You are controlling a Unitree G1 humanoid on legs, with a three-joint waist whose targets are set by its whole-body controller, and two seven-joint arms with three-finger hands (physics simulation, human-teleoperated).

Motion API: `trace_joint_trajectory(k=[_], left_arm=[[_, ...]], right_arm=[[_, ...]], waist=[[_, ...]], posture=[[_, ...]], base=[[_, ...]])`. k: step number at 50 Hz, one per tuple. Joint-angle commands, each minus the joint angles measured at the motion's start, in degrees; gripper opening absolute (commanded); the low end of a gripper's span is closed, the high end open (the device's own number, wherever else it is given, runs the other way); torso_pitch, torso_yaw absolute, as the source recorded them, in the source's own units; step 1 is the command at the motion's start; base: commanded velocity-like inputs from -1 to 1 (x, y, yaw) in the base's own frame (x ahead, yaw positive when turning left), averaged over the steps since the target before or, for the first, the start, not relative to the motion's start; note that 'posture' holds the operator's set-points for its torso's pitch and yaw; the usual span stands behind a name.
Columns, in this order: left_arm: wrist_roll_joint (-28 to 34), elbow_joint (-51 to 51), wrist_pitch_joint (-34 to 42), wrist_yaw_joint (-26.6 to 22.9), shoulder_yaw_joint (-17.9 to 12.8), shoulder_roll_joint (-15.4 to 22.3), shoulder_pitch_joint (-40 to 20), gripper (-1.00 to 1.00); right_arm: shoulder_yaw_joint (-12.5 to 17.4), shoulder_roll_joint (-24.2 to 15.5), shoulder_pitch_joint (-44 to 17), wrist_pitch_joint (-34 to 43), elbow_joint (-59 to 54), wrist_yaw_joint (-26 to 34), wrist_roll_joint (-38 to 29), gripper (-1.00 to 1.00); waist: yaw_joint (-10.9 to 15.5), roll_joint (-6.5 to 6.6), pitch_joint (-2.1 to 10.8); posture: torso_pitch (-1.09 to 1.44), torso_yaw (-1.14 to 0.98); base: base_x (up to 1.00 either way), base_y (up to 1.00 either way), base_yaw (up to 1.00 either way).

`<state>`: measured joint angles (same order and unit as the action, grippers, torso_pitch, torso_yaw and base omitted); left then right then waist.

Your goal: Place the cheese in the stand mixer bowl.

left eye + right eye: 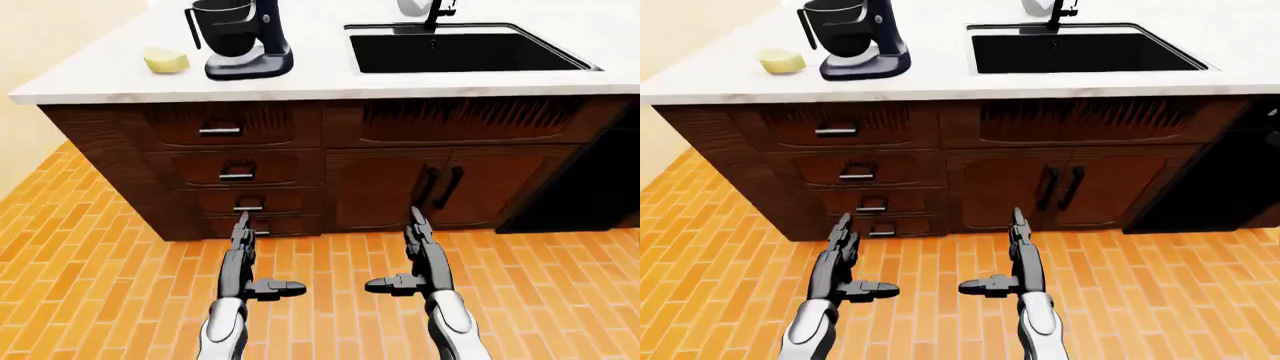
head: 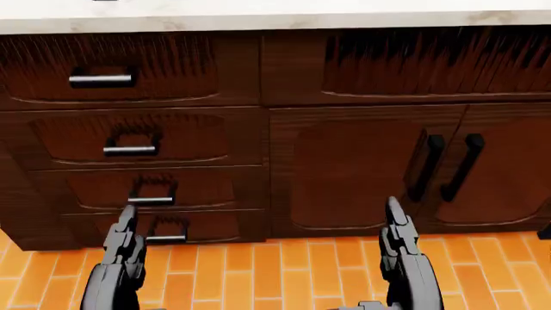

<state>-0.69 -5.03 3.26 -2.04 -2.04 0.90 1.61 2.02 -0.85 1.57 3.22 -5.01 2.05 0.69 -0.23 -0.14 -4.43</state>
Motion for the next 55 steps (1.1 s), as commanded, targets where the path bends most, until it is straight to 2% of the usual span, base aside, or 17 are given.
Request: trace_joint_trajectory(k=[1, 2, 3, 4, 5, 7, 8, 20, 23, 24, 28, 29, 35, 36, 39, 46, 55], left_arm=[[0.8, 6.1, -2.9, -0.1, 0.5, 0.3, -1.3, 1.00], [1.5, 2.8, -6.2, -0.1, 0.6, 0.3, -1.5, 1.00], [1.3, 6.3, -3.1, -0.1, 0.6, 0.3, -1.3, 1.00], [1.5, 6.4, -3.5, -0.4, 0.7, 0.3, -1.1, 1.00], [2.0, 6.5, -3.6, -0.4, 0.8, 0.3, -0.9, 1.00], [2.6, 6.6, -3.5, -0.6, 0.9, 0.4, -0.7, 1.00], [3.1, 3.1, -7.3, -0.5, 0.9, 0.3, -0.8, 1.00], [3.6, 4.3, -8.1, -1.0, 0.6, 0.4, -0.3, 1.00], [3.1, 6.3, -6.8, -1.5, 0.6, 0.3, 0.2, 1.00], [2.8, 9.9, -2.6, -1.7, 0.4, 0.4, 0.4, 1.00], [3.9, 11.3, -2.4, -2.2, 0.3, 0.8, 0.2, 1.00], [3.9, 15.0, 0.9, -2.5, 0.2, 0.9, 0.1, 1.00], [3.5, 22.1, 7.0, -3.3, -1.2, 1.3, -1.4, 1.00], [3.4, 21.3, 5.6, -3.4, -1.6, 1.5, -1.8, 1.00], [3.0, 29.7, 14.2, -3.9, -2.5, 2.1, -4.2, 1.00], [2.1, 39.3, 24.7, -4.0, -4.7, 3.6, -9.4, 1.00], [1.5, 47.0, 32.6, -3.6, -5.6, 5.0, -13.8, 1.00]], right_arm=[[0.4, -0.2, -1.2, -3.3, 5.5, -0.6, 0.0, 1.00], [0.6, -0.4, -1.2, -3.4, 5.5, -0.5, 0.1, 1.00], [0.5, -0.4, -1.0, -3.0, 6.1, -0.6, 0.0, 1.00], [0.4, -0.4, -0.8, -2.4, 6.8, -0.6, -0.3, 1.00], [0.5, -0.4, -0.7, -2.1, 7.2, -0.6, -0.4, 1.00], [0.5, -0.3, -0.3, -2.1, 7.6, -0.9, -0.9, 1.00], [0.6, -0.3, -0.2, -2.3, 7.6, -1.1, -0.8, 1.00], [0.7, -0.4, 0.9, 0.3, 13.8, -2.5, -3.8, 1.00], [0.9, -0.4, 1.3, 2.4, 18.6, -3.0, -4.8, 1.00], [0.9, -0.3, 1.6, 2.6, 20.2, -3.3, -5.3, 1.00], [0.4, -0.3, 1.2, 5.9, 25.2, -2.9, -6.6, 1.00], [0.5, -0.4, 1.1, 6.1, 26.0, -2.6, -6.6, 1.00], [0.0, -0.4, 0.1, 9.3, 31.1, -1.1, -7.5, 1.00], [0.1, -0.4, -0.2, 10.8, 32.9, -0.8, -7.5, 1.00], [0.0, -0.6, -1.1, 13.2, 36.0, -0.2, -8.2, 1.00], [0.5, -0.9, -2.0, 17.1, 40.6, 0.5, -9.4, 1.00], [-0.1, -1.2, -5.5, 26.6, 49.3, 2.0, -13.1, 1.00]], waist=[[-0.1, -0.45, 0.05], [0.1, -0.41, 2.06], [0.3, -0.05, 3.45], [0.4, -0.12, 3.01], [0.3, -0.40, 1.00], [0.4, -0.51, 3.92], [0.4, -0.50, 4.22], [0.5, -0.37, 4.85], [0.6, -0.36, 5.14], [0.6, -0.34, 5.14], [0.6, -0.30, 5.01], [0.6, -0.30, 5.00], [0.4, -0.22, 4.91], [0.4, -0.19, 4.84], [0.4, -0.14, 4.85], [0.4, -0.02, 4.56], [0.5, 0.06, 4.33]], posture=[[0.00, 0.00], [0.00, 0.00], [0.00, 0.00], [0.00, 0.00], [0.00, 0.00], [0.00, 0.00], [0.00, 0.00], [0.00, 0.00], [0.00, 0.00], [0.00, 0.00], [0.00, 0.00], [0.00, 0.00], [0.00, 0.00], [0.00, 0.00], [0.00, 0.00], [0.00, 0.00], [0.00, 0.00]], base=[[0.00, 0.00, 0.00], [0.00, 0.00, 0.00], [0.00, 0.00, 0.00], [0.00, 0.00, 0.00], [0.00, 0.00, 0.00], [0.00, 0.00, 0.00], [0.00, 0.00, 0.00], [0.00, 0.00, 0.00], [0.00, 0.00, 0.00], [0.00, 0.00, 0.00], [0.00, 0.00, 0.00], [0.00, 0.00, 0.00], [0.00, 0.00, 0.00], [0.00, 0.00, 0.00], [0.00, 0.00, 0.00], [0.00, 0.00, 0.00], [0.00, 0.00, 0.00]])
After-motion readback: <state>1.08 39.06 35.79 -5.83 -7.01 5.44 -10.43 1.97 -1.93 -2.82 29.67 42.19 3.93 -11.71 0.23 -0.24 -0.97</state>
